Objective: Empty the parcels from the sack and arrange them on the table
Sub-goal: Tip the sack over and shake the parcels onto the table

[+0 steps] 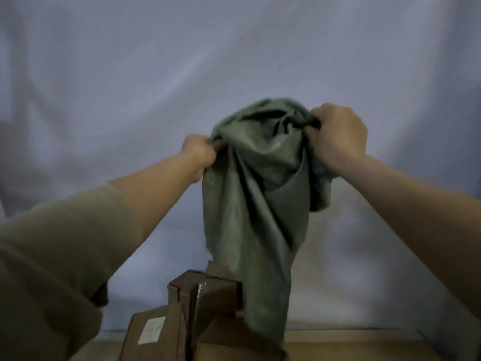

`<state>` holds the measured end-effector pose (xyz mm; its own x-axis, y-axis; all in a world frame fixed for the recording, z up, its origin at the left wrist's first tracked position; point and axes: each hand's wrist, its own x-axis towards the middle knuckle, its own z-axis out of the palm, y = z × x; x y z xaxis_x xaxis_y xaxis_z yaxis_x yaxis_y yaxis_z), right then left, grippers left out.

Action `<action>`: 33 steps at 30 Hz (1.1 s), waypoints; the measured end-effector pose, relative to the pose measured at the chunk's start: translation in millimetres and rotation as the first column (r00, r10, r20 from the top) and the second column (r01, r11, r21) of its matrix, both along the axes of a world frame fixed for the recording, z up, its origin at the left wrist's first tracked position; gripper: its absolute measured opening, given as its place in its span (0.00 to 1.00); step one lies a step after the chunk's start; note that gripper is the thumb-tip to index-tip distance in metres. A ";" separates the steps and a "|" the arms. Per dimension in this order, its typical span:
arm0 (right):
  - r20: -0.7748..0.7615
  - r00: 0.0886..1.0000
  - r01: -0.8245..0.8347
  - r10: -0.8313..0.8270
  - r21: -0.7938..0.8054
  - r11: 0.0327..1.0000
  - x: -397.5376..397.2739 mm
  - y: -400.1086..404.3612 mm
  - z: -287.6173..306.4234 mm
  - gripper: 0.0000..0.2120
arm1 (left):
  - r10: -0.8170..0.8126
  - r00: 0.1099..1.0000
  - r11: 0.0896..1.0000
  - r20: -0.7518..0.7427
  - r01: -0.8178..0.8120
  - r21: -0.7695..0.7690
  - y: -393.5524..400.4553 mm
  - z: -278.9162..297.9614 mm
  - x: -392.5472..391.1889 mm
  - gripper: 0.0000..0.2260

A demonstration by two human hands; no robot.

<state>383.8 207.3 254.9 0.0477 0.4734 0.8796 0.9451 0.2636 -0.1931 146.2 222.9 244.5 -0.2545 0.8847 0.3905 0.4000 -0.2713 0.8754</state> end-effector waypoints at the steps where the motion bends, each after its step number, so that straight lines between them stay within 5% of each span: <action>1: -0.060 0.998 -0.003 0.005 0.043 0.999 0.9 -3.0 8.1 0.08 | 0.024 1.000 0.993 0.020 -0.026 0.119 -0.4 14.1 3.7 0.13; 3: -0.117 0.993 0.004 0.003 0.056 0.998 4.5 -6.8 14.1 0.07 | 0.039 0.998 0.982 -0.041 -0.030 0.188 1.7 27.0 5.5 0.14; 7: -0.048 0.997 0.059 -0.061 -0.045 0.997 16.3 -8.3 -6.5 0.07 | -0.015 0.975 0.997 -0.222 -0.002 -0.079 -2.3 3.9 3.2 0.16; 10: -0.058 0.996 0.069 -0.072 -0.051 0.996 24.1 -12.3 -16.2 0.07 | -0.018 0.969 0.994 -0.245 -0.009 -0.109 -15.4 -4.8 0.8 0.14; 23: -0.063 0.995 0.069 -0.071 -0.034 0.997 16.4 -29.8 -38.0 0.08 | -0.065 0.970 0.976 -0.235 0.013 -0.217 -41.1 -21.7 -21.4 0.16; 33: -0.116 0.993 0.045 -0.038 0.059 0.997 0.3 -38.0 -39.2 0.08 | -0.047 0.980 0.979 -0.195 0.007 -0.204 -56.3 -42.0 -32.9 0.31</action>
